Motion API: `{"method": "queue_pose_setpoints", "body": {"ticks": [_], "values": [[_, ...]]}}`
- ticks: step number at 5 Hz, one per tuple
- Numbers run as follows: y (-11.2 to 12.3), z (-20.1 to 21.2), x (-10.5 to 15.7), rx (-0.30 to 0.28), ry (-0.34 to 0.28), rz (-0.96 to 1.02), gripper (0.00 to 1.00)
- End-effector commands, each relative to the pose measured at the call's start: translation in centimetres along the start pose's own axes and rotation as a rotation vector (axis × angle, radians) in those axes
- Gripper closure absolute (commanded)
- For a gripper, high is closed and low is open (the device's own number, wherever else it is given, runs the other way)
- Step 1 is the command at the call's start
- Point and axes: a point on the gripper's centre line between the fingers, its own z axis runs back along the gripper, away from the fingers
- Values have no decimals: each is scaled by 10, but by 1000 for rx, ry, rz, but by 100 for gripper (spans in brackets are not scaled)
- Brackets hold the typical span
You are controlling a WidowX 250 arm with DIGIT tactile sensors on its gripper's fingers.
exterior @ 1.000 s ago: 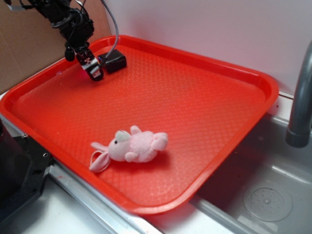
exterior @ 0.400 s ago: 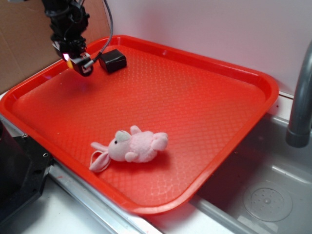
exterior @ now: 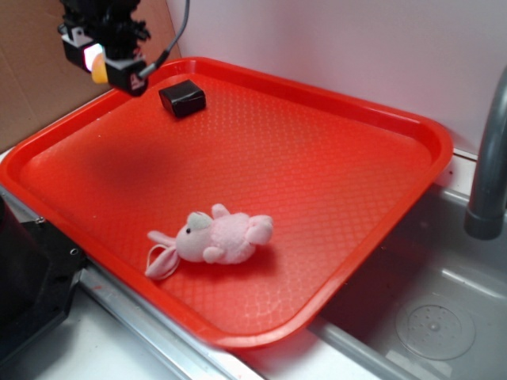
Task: Grab the yellow duck.
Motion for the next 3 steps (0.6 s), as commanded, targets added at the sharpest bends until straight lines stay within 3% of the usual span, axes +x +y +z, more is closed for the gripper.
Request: {"method": "queue_pose_setpoints", "body": {"ticks": [1, 2, 3], "values": [[-40, 58, -14, -151, -66, -19, 100], [-57, 68, -27, -125, -104, -36, 100], [-56, 68, -32, -92, -134, -57, 100]]}}
